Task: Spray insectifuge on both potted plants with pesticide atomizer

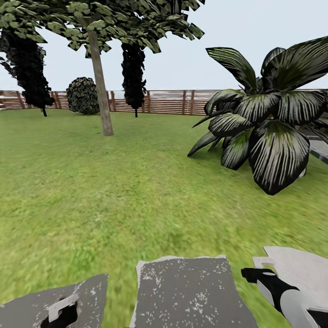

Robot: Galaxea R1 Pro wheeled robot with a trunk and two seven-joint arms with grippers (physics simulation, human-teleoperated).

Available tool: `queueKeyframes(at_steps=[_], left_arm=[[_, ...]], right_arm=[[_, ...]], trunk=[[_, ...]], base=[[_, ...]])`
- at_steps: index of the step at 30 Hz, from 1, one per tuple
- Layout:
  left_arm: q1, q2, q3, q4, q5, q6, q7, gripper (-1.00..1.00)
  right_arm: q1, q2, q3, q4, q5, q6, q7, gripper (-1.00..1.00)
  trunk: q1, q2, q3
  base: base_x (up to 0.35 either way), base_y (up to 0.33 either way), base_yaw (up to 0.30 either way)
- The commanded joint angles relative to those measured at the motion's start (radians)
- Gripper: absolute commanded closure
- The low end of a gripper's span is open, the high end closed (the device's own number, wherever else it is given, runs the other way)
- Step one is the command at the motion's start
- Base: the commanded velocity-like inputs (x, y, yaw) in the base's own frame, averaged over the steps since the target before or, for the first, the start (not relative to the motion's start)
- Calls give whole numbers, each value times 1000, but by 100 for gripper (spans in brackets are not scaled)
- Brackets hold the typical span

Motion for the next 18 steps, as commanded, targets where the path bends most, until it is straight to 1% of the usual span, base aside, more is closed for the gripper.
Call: queueKeyframes(at_steps=[1, 2, 3, 4, 5, 6, 9, 13, 18], left_arm=[[5, 4, 19, -4, -1, -8, -8, 100], [6, 9, 34, -5, -1, -9, -8, 100], [7, 17, 60, -5, 1, -9, -8, 100], [7, 34, 127, -6, 5, -10, -10, 100], [8, 41, 154, -7, 6, -12, -10, 100], [8, 43, 164, -10, 7, -15, -11, 100], [8, 46, 178, -38, 7, -23, -12, 100], [8, 45, 183, -53, 7, -31, -14, 100], [8, 43, 183, -51, 5, -83, -15, 100]], right_arm=[[0, 0, -8, -1, 2, 1, -1, -100], [0, 0, -8, -1, -2, 1, 0, -100], [0, 0, -8, -1, -9, 1, 0, -100], [0, 0, -8, -1, -26, 0, 0, -100], [0, 0, -8, -1, -31, 0, 0, -100], [0, 0, -8, -1, -32, 0, 0, -100], [0, 1, -8, -1, -35, 0, 0, -100], [0, 1, -8, -1, -36, 0, 0, -100], [0, 2, -8, -1, -36, 0, 0, -100]], trunk=[[0, 0, -1], [0, 0, -1], [0, 0, -1], [0, 0, -1], [0, 0, -1], [0, 0, -1], [0, 0, -1], [0, 0, -1], [0, 0, -1]], base=[[0, 0, 241], [0, 0, 226], [0, 0, 213], [0, 0, 200], [0, 0, 218], [0, 0, 233], [0, 0, 247], [0, 0, 257], [0, 0, 258]])
